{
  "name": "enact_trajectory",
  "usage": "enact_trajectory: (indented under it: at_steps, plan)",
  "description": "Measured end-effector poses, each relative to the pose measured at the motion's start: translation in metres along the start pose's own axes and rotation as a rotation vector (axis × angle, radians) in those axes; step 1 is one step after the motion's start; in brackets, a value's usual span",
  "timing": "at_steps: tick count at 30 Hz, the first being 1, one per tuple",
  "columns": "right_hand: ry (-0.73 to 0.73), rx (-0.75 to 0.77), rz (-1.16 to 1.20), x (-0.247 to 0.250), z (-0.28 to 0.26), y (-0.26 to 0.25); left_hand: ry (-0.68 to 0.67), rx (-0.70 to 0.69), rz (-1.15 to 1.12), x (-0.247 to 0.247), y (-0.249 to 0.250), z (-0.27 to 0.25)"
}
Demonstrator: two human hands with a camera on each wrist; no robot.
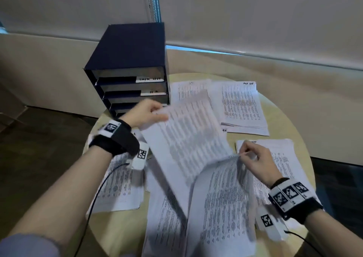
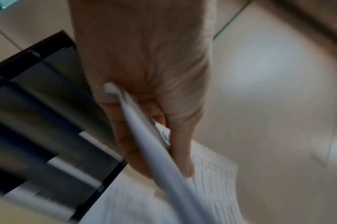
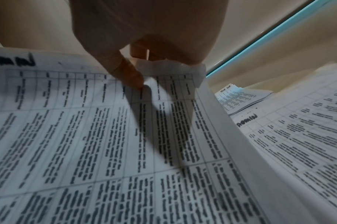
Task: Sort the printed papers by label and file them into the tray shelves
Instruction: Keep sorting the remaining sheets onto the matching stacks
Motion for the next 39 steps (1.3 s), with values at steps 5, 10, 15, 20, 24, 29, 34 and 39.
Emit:
enact_trajectory:
  at_steps: [5, 10, 15, 20, 24, 29, 34, 39]
  plan:
    - [-0.175, -0.062, -0.150, -0.026, 0.008, 0.020, -0.194, 0.174, 0.191, -0.092, -0.050, 0.016]
    - [-0.399, 0.042, -0.449, -0.063, 0.013, 0.034, -0.034, 0.106, 0.285, -0.127, -0.062, 0.015]
    - [-0.532, 0.085, -0.557, -0.085, 0.019, 0.034, 0.034, 0.055, 0.240, -0.129, -0.064, 0.018]
    - [-0.589, 0.151, -0.653, -0.095, 0.024, 0.032, 0.044, -0.031, 0.354, -0.129, -0.063, 0.021]
    - [-0.592, 0.164, -0.675, -0.098, 0.025, 0.033, 0.057, -0.072, 0.371, -0.128, -0.064, 0.018]
    - [-0.539, 0.199, -0.664, -0.100, 0.024, 0.030, 0.095, -0.166, 0.410, -0.126, -0.066, 0.011]
    - [-0.276, 0.331, -0.725, -0.100, 0.022, 0.019, 0.092, -0.268, 0.352, -0.129, -0.066, 0.000]
    - [-0.298, 0.389, -0.738, -0.108, 0.026, 0.017, -0.029, -0.225, 0.294, -0.131, -0.054, -0.010]
Point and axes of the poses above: each hand's wrist, its own z-axis towards the middle knuckle, its own x-axis out of the back of the hand, y = z × x, the point moved 3 cm from there along z, towards the middle knuckle, and after that the axes turned 14 degrees about x, right-handed, at the moved point
